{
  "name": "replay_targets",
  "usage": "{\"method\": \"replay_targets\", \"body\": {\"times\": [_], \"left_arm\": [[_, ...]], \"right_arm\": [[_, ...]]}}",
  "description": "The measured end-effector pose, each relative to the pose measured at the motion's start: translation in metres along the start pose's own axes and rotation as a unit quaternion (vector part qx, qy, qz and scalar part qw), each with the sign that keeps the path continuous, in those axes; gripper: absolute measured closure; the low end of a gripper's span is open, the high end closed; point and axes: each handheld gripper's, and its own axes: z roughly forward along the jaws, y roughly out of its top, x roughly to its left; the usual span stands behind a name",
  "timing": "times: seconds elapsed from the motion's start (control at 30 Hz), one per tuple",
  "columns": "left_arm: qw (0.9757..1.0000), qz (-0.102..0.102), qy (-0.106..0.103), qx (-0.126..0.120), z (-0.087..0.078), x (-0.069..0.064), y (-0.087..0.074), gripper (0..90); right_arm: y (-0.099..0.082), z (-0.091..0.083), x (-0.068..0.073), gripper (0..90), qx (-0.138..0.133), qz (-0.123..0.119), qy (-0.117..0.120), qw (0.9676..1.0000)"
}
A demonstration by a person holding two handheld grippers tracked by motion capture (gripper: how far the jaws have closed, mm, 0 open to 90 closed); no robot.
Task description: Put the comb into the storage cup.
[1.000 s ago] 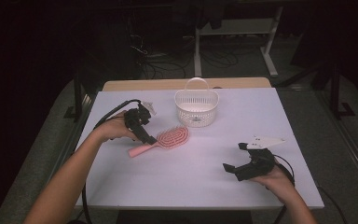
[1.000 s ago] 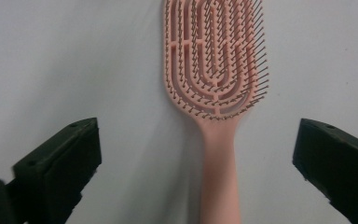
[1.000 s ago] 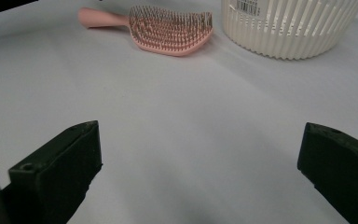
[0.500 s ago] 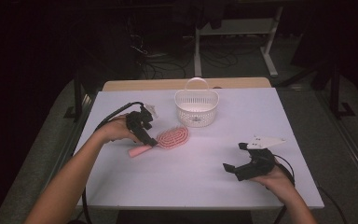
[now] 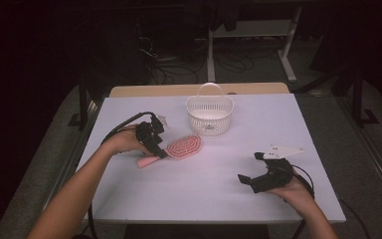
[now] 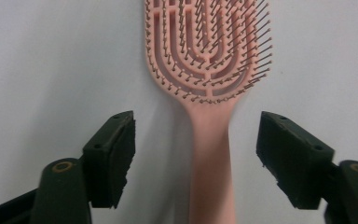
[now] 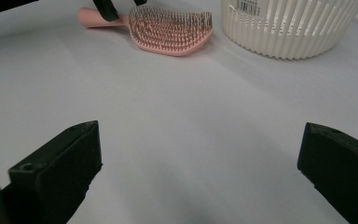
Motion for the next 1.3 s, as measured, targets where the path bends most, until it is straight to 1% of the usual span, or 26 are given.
{"method": "replay_targets", "body": {"times": [0.2,0.47,0.57,0.67,0.7,0.9,1.07,1.3], "left_arm": [[0.9999,-0.002,-0.005,0.012,0.006,-0.001,0.001,35.5],[0.9996,-0.004,-0.013,0.026,0.010,-0.003,0.003,44.1],[0.9993,-0.001,-0.011,0.035,0.012,-0.004,0.004,46.6],[0.9993,-0.004,-0.010,0.036,0.013,-0.004,0.004,48.9],[0.9991,-0.005,-0.009,0.042,0.015,-0.005,0.005,50.3],[0.9984,-0.009,-0.006,0.055,0.018,-0.004,0.006,54.4],[0.9981,-0.012,-0.008,0.060,0.018,-0.004,0.009,58.3],[0.9975,-0.010,-0.005,0.069,0.021,-0.006,0.013,60.9]], "right_arm": [[0.000,0.000,0.000,0.0,0.000,0.000,0.000,1.0000],[0.000,0.000,0.000,0.0,0.000,0.001,-0.001,1.0000],[0.000,0.000,0.000,0.0,0.001,0.001,0.000,1.0000],[0.000,0.000,0.000,0.0,0.001,0.001,-0.001,1.0000],[0.000,0.000,0.000,0.0,0.000,0.001,-0.001,1.0000],[0.000,0.000,0.000,0.0,0.000,0.001,-0.001,1.0000],[0.000,0.000,0.000,0.0,0.000,0.002,-0.001,1.0000],[0.000,0.000,-0.001,0.0,-0.001,0.001,0.000,1.0000]]}}
